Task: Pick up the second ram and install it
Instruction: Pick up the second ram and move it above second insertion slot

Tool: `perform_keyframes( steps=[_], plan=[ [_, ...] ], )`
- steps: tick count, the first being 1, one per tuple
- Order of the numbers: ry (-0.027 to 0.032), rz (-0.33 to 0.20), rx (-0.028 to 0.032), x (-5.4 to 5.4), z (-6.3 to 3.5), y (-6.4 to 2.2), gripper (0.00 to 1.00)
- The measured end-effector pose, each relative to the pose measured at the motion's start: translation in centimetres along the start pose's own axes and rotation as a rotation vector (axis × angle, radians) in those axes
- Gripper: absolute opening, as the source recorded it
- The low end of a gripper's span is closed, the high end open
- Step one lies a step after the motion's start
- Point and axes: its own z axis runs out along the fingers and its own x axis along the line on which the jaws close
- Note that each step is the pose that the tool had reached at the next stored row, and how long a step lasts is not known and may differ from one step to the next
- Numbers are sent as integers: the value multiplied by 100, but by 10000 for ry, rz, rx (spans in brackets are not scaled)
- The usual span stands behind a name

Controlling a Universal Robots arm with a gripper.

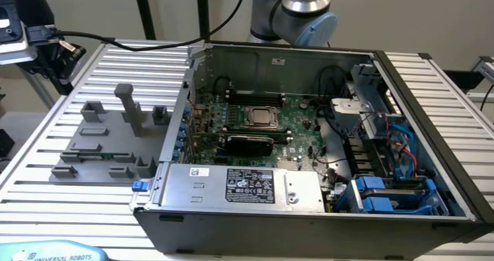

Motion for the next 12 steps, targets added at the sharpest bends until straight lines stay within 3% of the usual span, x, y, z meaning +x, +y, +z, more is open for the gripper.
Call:
perform_keyframes(
  steps=[6, 12],
  plan=[
    [-4, -79, 1, 0, 2, 4, 11],
    [41, -1159, 21, 1, 17, 4, 11]
  ],
)
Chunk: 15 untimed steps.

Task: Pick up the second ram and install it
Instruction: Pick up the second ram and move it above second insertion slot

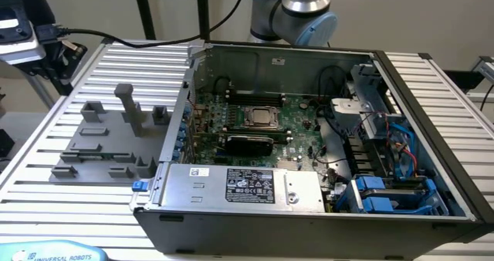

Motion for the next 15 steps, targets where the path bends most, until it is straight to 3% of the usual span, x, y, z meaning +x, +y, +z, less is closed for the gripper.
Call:
perform_keyframes(
  steps=[15],
  plan=[
    [106, -2724, 49, -2, 72, -4, 11]
  ],
)
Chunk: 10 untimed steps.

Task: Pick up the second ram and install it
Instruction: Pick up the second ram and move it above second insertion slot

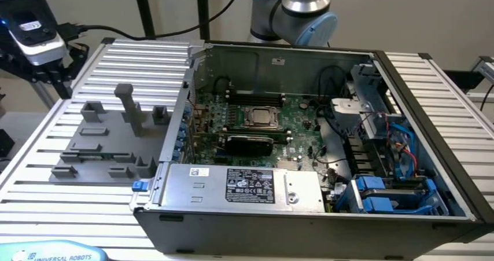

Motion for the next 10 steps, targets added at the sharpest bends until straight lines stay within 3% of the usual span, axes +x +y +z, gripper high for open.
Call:
perform_keyframes(
  steps=[10],
  plan=[
    [61, -1812, 35, -1, 56, -2, 11]
  ],
)
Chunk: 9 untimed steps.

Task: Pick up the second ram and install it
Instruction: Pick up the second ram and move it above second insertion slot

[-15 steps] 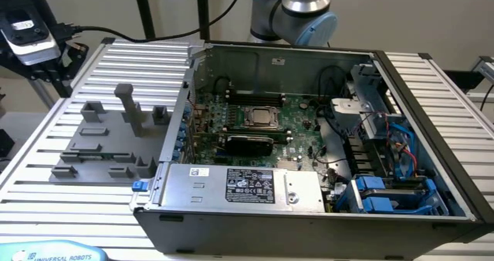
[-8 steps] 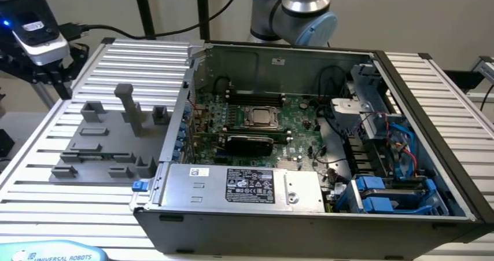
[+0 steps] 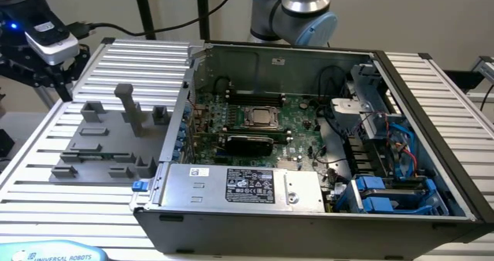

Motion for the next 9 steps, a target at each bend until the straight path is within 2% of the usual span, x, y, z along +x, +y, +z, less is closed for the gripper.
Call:
perform_keyframes(
  steps=[9],
  plan=[
    [64, -1646, 28, -1, 54, -2, 11]
  ],
)
